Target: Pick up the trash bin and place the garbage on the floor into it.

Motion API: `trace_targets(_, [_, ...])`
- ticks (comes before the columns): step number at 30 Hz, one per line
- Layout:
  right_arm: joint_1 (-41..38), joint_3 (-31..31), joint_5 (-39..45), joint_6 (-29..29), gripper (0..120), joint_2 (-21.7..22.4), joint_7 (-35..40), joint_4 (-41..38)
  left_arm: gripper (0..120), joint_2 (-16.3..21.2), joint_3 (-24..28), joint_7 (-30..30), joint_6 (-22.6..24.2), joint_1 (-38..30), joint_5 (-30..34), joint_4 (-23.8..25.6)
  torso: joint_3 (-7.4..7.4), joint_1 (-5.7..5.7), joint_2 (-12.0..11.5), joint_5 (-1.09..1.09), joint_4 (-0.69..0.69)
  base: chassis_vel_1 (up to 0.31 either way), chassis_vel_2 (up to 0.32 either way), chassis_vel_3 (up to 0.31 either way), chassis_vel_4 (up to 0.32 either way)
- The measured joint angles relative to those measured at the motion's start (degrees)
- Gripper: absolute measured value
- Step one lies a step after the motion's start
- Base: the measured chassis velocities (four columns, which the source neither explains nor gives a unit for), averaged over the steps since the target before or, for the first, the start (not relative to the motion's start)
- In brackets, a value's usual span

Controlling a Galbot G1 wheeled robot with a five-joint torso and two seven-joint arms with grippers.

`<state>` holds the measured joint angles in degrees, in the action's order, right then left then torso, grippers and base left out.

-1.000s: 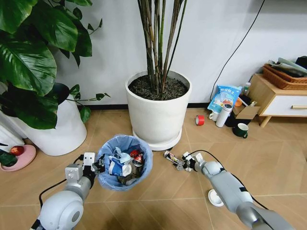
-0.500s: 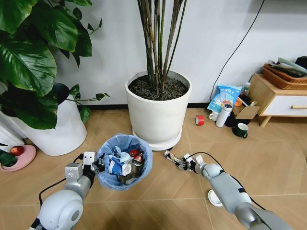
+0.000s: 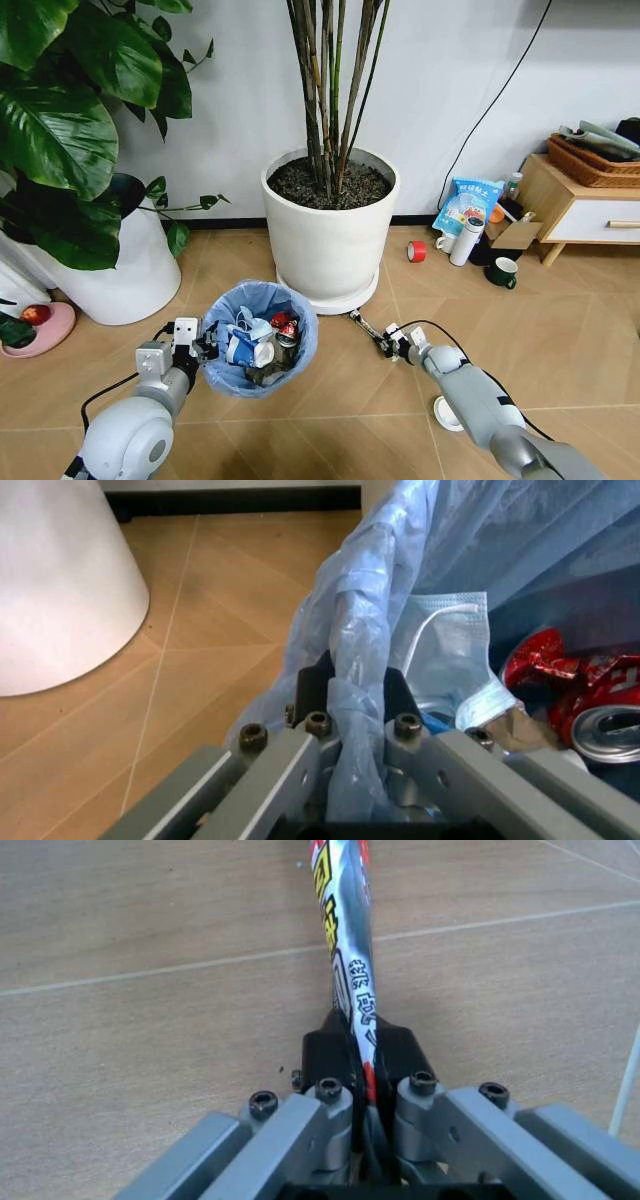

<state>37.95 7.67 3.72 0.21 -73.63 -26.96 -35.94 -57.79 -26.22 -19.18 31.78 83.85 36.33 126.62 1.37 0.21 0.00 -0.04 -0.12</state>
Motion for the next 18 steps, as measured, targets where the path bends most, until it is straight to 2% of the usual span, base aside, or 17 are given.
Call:
trace_targets(8, [2.7, 1.3, 4.7, -3.4, 0, 1.3, 3.7, -5.6, 0, 0.2, 0.0, -0.1, 0.0, 0.2, 0.3, 0.2, 0.01, 0.0, 0.0, 0.0, 0.0, 0.0, 0.0, 0.0, 0.0])
trace_targets(15, [10.9, 4.7, 11.1, -6.3, 0, 6.6, 7.5, -18.9, 0, 0.4, 0.2, -0.1, -0.1, 0.8, 0.4, 0.4, 0.0, 0.0, 0.0, -0.03, -0.02, 0.0, 0.0, 0.0, 0.0])
trace_targets(16, [10.9, 4.7, 11.1, -6.3, 0, 6.6, 7.5, -18.9, 0, 0.4, 0.2, -0.1, -0.1, 0.8, 0.4, 0.4, 0.0, 0.0, 0.0, -0.03, -0.02, 0.0, 0.0, 0.0, 0.0])
trace_targets(18, [13.8, 7.1, 12.4, -6.7, 0, 8.4, 8.8, -23.6, 0, 0.5, 0.3, -0.1, -0.2, 1.3, 0.2, 0.4, 0.01, 0.0, 0.0, 0.02, -0.02, 0.0, 0.0, 0.0, 0.0])
